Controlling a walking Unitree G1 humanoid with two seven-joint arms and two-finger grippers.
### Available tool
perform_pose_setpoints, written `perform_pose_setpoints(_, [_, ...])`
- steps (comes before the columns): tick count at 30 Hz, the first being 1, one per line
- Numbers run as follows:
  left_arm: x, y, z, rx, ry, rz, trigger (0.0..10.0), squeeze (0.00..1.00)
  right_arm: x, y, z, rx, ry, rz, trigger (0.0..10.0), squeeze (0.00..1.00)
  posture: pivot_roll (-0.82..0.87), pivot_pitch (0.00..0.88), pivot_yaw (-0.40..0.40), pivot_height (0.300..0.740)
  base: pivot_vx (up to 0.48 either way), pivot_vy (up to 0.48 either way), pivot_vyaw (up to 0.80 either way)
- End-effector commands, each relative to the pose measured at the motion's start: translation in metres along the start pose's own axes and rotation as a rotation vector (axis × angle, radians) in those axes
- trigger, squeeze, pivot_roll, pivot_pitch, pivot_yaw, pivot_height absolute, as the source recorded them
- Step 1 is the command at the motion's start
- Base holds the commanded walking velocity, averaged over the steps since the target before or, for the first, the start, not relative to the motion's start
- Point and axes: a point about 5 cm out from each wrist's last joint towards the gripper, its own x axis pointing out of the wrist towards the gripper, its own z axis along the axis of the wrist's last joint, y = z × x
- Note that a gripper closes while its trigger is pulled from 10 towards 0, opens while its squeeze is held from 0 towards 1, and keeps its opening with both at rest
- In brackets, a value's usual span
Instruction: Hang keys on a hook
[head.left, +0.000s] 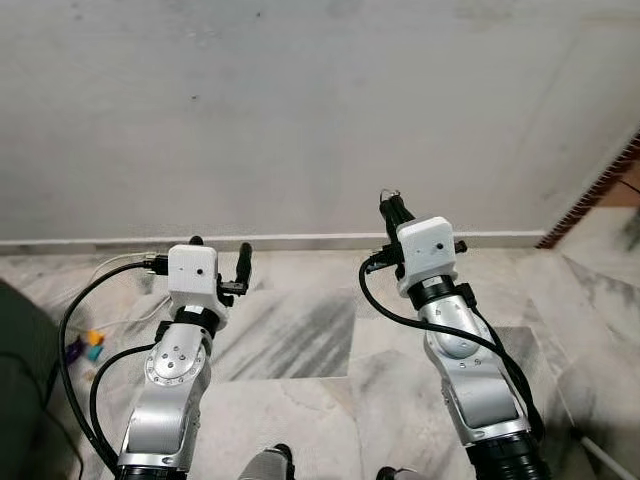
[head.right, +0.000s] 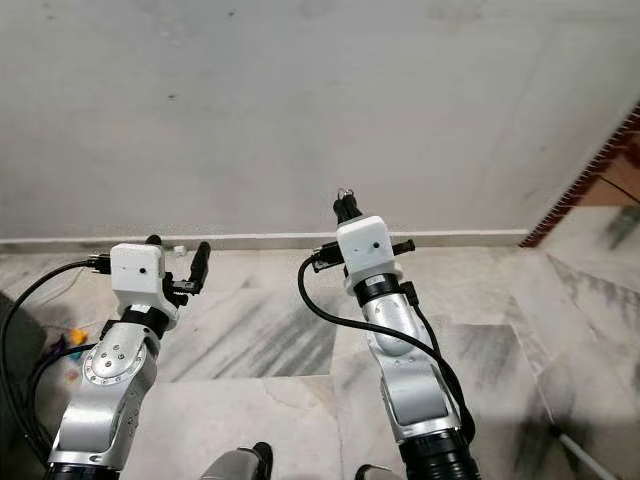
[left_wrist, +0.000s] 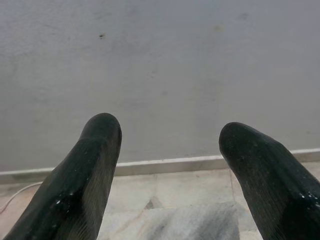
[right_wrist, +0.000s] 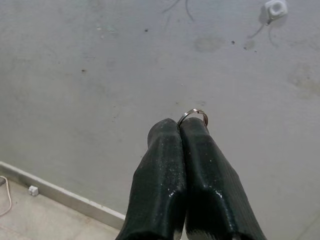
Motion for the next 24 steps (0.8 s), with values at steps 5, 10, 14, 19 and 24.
perform_pose_setpoints(5, [-0.002, 0.001, -0.003, -0.006, 0.006, 0.008, 10.0, 0.00, 0.002, 0.001, 0.002, 0.010, -0.013, 0.014, 10.0, 0.00, 0.03, 0.176, 0.013, 0.740, 0.000, 0.000, 0.74])
perform_pose_setpoints(10, [-0.003, 0.000, -0.003, -0.018, 0.004, 0.004, 10.0, 0.00, 0.004, 0.002, 0.003, 0.016, -0.018, 0.021, 10.0, 0.00, 0.03, 0.178, 0.007, 0.740, 0.000, 0.000, 0.14])
perform_pose_setpoints(14, [-0.004, 0.000, -0.003, -0.024, 0.004, 0.003, 10.0, 0.00, 0.004, 0.001, 0.003, 0.020, -0.020, 0.020, 10.0, 0.00, 0.03, 0.179, 0.007, 0.740, 0.000, 0.000, 0.00])
perform_pose_setpoints(19, [-0.006, 0.002, -0.003, -0.024, -0.001, 0.003, 10.0, 0.00, 0.003, 0.007, 0.006, 0.051, -0.037, 0.048, 10.0, 0.00, 0.04, 0.180, 0.007, 0.740, 0.000, 0.000, 0.00])
perform_pose_setpoints(24, [-0.006, 0.004, -0.002, -0.021, -0.007, 0.013, 10.0, 0.00, 0.003, 0.012, 0.011, 0.068, -0.059, 0.083, 10.0, 0.00, 0.03, 0.183, 0.005, 0.740, 0.000, 0.000, 0.00])
